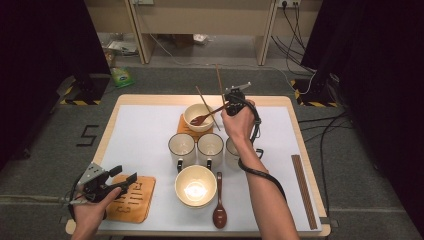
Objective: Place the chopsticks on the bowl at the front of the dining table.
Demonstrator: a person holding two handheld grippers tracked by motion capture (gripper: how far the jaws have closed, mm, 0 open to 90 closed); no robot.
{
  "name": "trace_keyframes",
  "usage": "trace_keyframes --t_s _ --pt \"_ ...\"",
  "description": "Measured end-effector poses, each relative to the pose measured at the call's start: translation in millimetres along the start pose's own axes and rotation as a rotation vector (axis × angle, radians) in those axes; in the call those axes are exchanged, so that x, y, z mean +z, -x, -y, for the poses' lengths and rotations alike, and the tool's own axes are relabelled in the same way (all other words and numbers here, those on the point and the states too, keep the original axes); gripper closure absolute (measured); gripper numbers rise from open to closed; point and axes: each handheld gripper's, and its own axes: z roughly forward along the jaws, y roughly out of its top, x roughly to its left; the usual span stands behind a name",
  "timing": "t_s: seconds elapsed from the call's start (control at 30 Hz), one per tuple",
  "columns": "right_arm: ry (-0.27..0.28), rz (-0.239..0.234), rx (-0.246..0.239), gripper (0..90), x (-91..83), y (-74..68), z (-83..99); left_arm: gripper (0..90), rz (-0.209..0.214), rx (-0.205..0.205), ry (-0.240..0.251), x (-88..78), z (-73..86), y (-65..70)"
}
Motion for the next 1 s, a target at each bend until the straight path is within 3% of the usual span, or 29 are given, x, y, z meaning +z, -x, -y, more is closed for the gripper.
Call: trace_keyframes --t_s 1.0 --pt "-0.061 -0.02 -0.015 85.3 13.0 -6.0 1.0 26.7 -0.003 -0.003 0.004 -1.1 -0.7 -0.9"
